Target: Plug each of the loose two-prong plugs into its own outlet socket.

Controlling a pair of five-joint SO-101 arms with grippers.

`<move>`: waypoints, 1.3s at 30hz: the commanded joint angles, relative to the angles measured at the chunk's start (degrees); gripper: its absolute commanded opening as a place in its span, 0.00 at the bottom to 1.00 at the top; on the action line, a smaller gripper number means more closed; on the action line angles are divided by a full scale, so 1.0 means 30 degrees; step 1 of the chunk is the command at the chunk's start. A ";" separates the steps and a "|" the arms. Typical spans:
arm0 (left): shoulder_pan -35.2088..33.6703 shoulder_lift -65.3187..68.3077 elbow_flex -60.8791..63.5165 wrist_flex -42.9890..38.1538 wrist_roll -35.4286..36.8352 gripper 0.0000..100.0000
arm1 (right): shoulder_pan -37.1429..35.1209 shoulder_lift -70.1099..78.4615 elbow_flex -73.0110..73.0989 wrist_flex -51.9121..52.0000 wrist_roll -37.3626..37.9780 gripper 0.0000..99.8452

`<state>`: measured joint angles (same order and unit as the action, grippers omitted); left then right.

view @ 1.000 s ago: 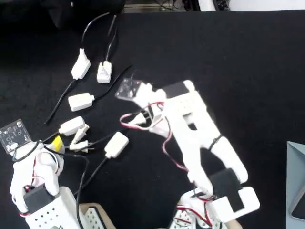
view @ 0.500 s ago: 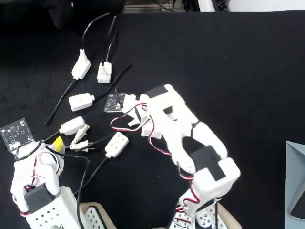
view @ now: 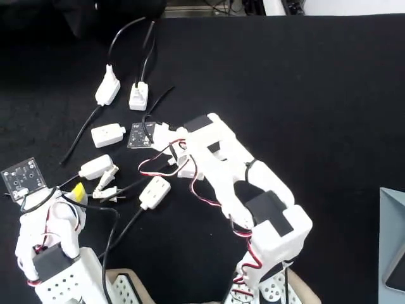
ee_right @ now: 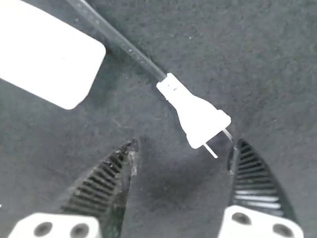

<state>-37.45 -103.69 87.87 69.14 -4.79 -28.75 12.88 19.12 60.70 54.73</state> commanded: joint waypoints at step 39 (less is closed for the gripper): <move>-0.0015 -0.0147 -0.0073 -0.0469 -0.0176 0.29 | -0.0381 0.1890 -0.0806 -0.2755 0.0205 0.23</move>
<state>-37.45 -103.69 87.87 69.14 -4.88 -33.23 16.22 20.00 52.88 54.73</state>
